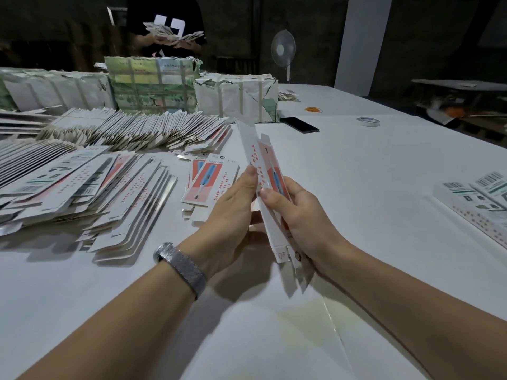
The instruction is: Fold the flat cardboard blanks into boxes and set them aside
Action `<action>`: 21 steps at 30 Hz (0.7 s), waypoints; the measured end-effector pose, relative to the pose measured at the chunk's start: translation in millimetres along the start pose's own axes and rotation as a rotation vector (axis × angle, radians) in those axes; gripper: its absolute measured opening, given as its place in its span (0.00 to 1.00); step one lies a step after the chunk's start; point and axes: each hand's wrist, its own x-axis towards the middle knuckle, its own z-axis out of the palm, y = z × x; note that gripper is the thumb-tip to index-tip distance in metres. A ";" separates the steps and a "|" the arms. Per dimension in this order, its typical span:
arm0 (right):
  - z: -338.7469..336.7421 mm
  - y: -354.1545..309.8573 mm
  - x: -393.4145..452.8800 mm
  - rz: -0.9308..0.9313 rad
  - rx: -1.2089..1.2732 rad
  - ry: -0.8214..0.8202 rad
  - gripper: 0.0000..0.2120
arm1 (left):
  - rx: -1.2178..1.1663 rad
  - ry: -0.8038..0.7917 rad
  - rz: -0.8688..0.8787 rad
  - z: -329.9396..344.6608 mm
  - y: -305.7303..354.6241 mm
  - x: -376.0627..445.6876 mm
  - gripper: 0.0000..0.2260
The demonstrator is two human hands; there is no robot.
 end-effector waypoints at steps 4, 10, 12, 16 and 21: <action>2.6 3.1 -0.4 0.031 -0.030 0.000 0.35 | 0.016 0.024 -0.038 2.2 -0.2 -1.3 0.17; 2.0 3.8 1.3 0.058 0.002 -0.030 0.32 | -0.046 0.022 -0.076 -1.5 -2.6 1.9 0.19; 1.3 3.4 1.6 0.049 -0.007 -0.028 0.31 | -0.054 0.012 -0.076 -2.7 -4.7 4.2 0.20; 0.0 0.6 1.1 0.022 -0.067 -0.013 0.29 | -0.058 0.022 -0.051 -1.7 -8.0 6.7 0.20; -1.3 -3.0 0.3 -0.012 -0.086 -0.033 0.27 | -0.010 0.043 -0.011 -1.0 -4.2 5.1 0.21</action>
